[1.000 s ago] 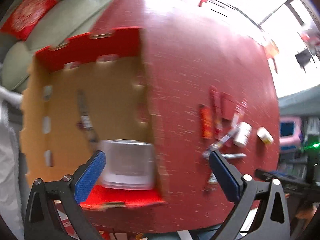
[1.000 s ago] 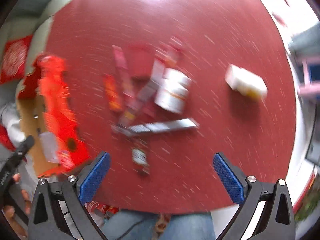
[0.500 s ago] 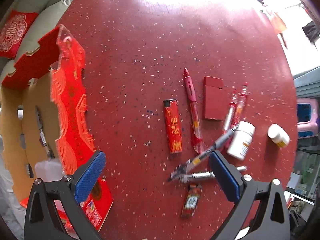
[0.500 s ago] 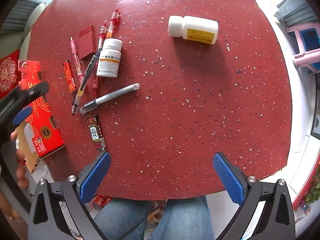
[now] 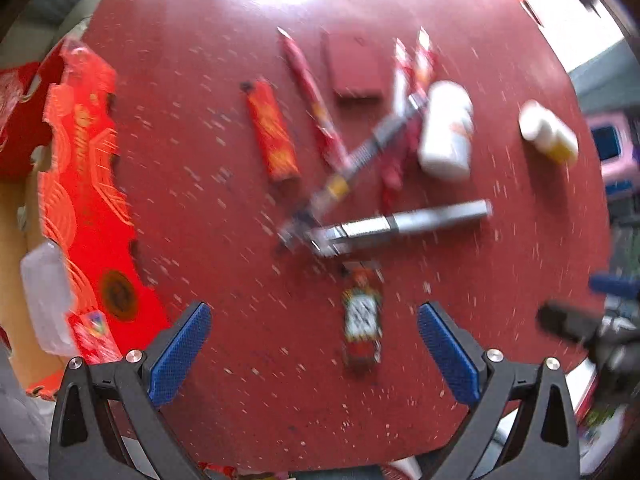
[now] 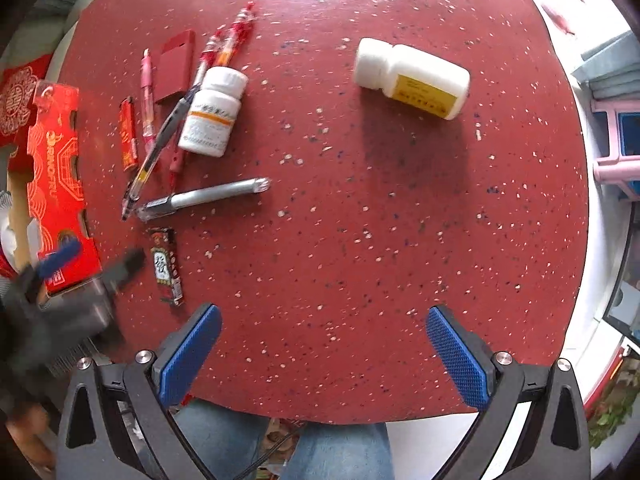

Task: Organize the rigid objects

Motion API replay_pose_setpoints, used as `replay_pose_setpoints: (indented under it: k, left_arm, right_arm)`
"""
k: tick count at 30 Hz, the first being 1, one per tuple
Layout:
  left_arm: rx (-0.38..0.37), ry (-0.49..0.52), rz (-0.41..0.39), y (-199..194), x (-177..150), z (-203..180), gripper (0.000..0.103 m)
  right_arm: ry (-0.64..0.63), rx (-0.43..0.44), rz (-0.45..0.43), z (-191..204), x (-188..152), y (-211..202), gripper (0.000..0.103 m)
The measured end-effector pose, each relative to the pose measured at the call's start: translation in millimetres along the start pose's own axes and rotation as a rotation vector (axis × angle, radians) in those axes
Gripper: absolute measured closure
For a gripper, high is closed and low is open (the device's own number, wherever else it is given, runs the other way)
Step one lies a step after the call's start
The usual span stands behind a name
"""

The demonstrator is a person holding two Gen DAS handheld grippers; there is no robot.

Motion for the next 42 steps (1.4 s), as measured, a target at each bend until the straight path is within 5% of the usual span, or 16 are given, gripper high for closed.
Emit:
replay_pose_setpoints:
  k: [7, 16, 20, 28, 34, 39, 42]
  left_arm:
    - [0.021, 0.013, 0.029, 24, -2, -25, 0.0]
    - [0.022, -0.067, 0.034, 44, -7, -48, 0.0]
    - [-0.047, -0.161, 0.05, 54, -21, -45, 0.0]
    - [-0.046, -0.18, 0.054, 65, -45, -42, 0.0]
    - [-0.046, -0.193, 0.068, 56, -23, -34, 0.0]
    - [-0.048, -0.176, 0.067, 52, -16, -44, 0.006]
    - [-0.045, -0.145, 0.064, 46, -12, -50, 0.028]
  right_arm:
    - [-0.063, -0.038, -0.022, -22, 14, -6, 0.0]
    - [-0.511, -0.282, -0.203, -11, 87, -31, 0.0]
    - [-0.65, -0.3, -0.188, -1, 110, -20, 0.0]
    - [-0.805, -0.289, -0.124, 10, 135, 11, 0.0]
    - [-0.827, -0.283, -0.1, -4, 152, 26, 0.0]
    - [-0.845, -0.257, -0.083, -10, 140, 30, 0.015]
    - [-0.85, -0.25, -0.092, -6, 133, 25, 0.045]
Point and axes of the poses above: each gripper's, at about its wrist camera, not at the fingertips, and y roughly the way its jaws point, z to its left, x to its top, the point moved 8 cm from there along y, roughly the way its jaws point, and after that the axes turned 8 degrees about y, right-handed, at the moved point
